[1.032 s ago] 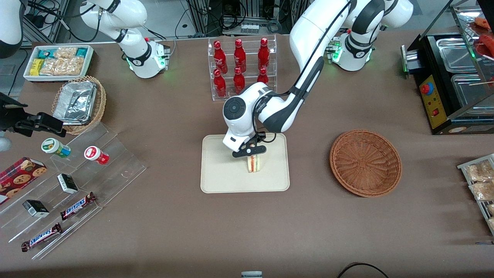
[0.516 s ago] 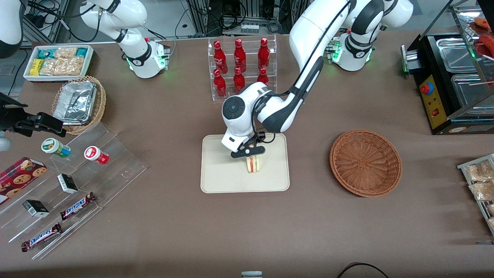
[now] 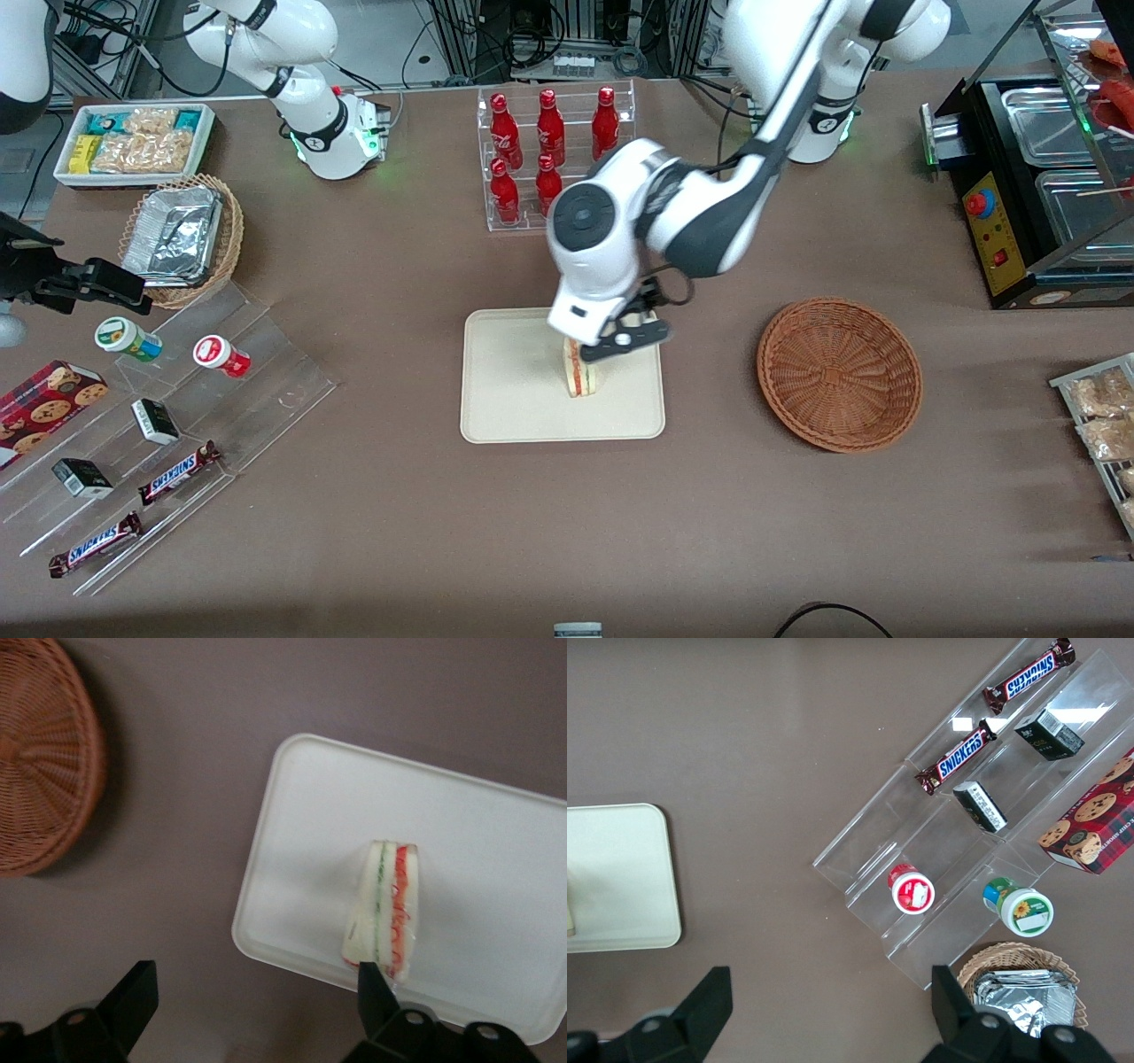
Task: Place sandwich from basket to tray
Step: 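Open the left gripper and raise it away from the sandwich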
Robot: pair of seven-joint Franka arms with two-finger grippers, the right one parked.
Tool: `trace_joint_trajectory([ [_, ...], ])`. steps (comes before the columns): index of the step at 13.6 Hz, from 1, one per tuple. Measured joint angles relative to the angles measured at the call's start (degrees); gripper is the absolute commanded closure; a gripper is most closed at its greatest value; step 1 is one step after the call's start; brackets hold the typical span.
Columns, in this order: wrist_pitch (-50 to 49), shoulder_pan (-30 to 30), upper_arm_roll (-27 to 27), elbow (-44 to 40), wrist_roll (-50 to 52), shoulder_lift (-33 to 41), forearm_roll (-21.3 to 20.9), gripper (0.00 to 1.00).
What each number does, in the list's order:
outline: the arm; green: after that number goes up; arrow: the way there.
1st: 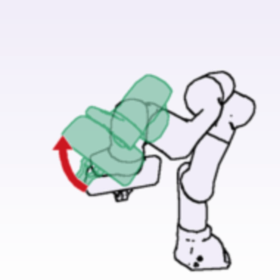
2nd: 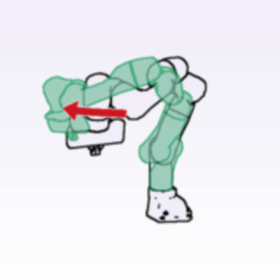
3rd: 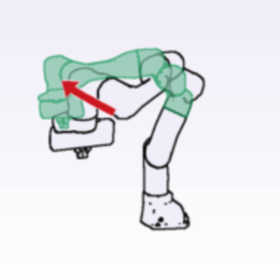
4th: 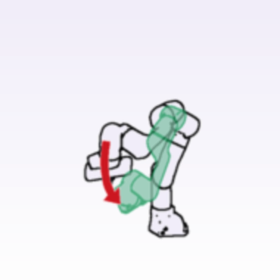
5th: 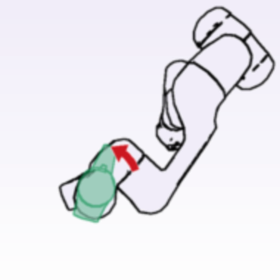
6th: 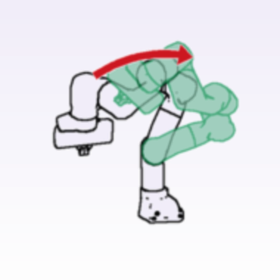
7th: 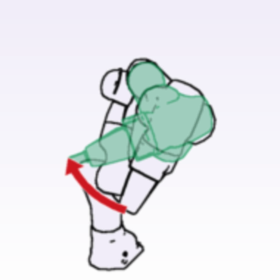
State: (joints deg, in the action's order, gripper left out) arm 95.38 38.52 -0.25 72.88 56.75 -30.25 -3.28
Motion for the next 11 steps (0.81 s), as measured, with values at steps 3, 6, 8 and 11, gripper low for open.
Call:
trace_joint_trajectory([
  [3,-6.6,-5.5,-0.1,0.2,-2.0,7.3,-0.1,0.01],
  [6,-13.9,-11.4,-0.2,0.4,-11.3,12.9,-0.1,0.01],
  [8,-17.7,-16.2,-0.2,0.6,-19.0,16.2,-0.1,0.01],
  [11,-22.1,-23.4,-0.3,1.2,-30.3,20.4,-0.1,0.01],
])
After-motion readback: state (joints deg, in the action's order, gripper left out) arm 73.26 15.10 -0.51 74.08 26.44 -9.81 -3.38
